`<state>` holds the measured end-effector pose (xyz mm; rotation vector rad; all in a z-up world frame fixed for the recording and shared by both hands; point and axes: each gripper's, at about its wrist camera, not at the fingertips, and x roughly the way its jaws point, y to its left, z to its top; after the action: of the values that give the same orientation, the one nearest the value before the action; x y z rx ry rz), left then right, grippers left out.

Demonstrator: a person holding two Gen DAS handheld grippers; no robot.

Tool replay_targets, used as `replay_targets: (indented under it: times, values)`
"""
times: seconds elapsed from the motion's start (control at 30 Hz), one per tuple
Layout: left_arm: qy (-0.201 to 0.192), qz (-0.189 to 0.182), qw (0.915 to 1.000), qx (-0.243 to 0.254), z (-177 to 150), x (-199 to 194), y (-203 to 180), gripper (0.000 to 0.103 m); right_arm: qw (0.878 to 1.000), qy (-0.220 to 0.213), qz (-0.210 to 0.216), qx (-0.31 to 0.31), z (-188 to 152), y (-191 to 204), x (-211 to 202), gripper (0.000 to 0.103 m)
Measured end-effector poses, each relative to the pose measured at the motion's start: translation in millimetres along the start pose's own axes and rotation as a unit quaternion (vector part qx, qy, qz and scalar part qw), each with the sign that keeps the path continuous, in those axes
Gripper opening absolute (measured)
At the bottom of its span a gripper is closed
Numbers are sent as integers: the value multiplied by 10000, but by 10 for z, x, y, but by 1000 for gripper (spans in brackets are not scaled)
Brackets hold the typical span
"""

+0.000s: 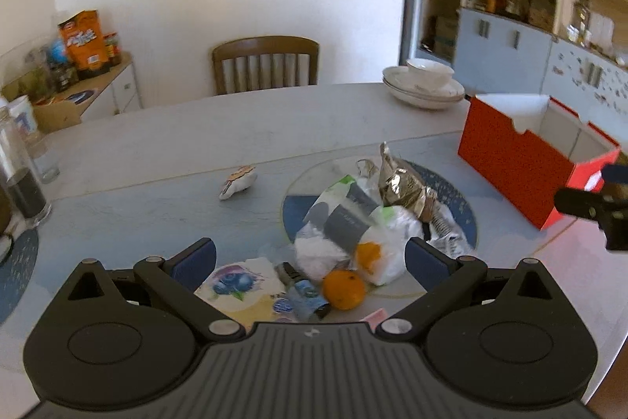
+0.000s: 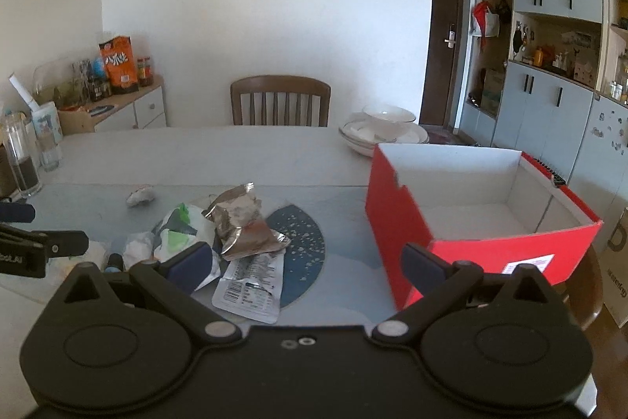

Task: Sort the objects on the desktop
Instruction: 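Reach the right gripper to the silver snack bag and grasp it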

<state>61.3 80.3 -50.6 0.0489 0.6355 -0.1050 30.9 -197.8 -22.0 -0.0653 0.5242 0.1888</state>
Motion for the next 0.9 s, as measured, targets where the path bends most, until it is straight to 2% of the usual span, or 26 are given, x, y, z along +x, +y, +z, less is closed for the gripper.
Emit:
replay_targets:
  times: [0.2, 0.5, 0.7, 0.9]
  values:
    - [129, -247, 9982, 537, -96, 185, 191, 103, 9996, 281, -32, -34, -57, 149, 317, 102]
    - [381, -509, 9951, 759, -227, 430, 516, 103, 9969, 775, -130, 32, -127, 309, 783, 98]
    - [501, -657, 9924, 911, -273, 572, 608, 103, 9974, 713, 31, -35, 61, 370, 940, 97]
    - [636, -800, 9899, 980, -325, 699, 655, 103, 9960, 874, 99, -136, 179, 420, 1203, 97]
